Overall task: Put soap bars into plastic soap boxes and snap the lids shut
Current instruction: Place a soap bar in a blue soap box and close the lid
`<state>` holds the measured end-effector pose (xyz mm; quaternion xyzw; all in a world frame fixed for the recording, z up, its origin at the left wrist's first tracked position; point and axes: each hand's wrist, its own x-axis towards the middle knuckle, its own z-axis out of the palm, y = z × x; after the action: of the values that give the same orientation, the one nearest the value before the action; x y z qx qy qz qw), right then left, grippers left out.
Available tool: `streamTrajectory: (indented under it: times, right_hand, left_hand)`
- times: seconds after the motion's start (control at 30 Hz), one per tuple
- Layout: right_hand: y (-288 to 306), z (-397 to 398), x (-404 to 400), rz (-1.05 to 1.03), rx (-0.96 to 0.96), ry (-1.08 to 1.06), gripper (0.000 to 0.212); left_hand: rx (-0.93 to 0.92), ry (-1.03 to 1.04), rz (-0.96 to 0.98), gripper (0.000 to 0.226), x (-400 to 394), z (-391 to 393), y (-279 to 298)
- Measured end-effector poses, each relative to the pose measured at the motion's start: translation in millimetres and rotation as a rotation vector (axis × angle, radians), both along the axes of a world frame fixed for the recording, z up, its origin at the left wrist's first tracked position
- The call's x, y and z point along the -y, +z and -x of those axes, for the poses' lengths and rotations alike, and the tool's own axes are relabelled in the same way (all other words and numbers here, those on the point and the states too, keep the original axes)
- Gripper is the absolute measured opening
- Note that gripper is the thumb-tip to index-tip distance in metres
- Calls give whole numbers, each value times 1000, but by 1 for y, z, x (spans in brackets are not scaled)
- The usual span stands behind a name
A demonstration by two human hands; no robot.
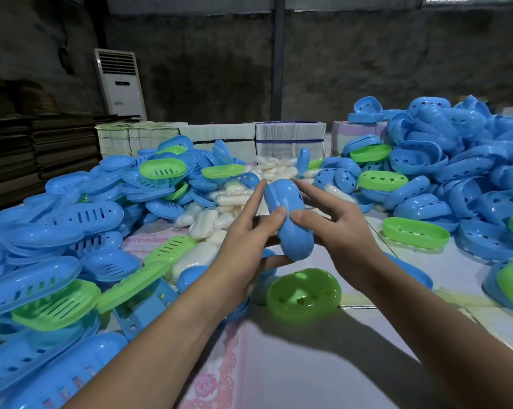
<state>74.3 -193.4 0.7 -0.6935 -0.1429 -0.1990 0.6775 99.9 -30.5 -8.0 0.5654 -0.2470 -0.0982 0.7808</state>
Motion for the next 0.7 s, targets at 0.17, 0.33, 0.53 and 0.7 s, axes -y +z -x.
streamTrajectory:
  times: [0.17,0.33,0.53,0.7]
  right_hand:
    - [2,0,2,2,-44,33,58]
    - [2,-1,3,-24,-66,31,54]
    - [2,0,6,5,-75,50,54]
    - [3,3,6,26,-43,51,50]
  left_hand:
    - [-25,-8,-12,57,-2,0,3]
    - [-22,-42,-21,59,-3,1,3]
    - [-12,-38,-32,62,-3,1,3]
    - [-3,-33,-43,54,-3,2,2]
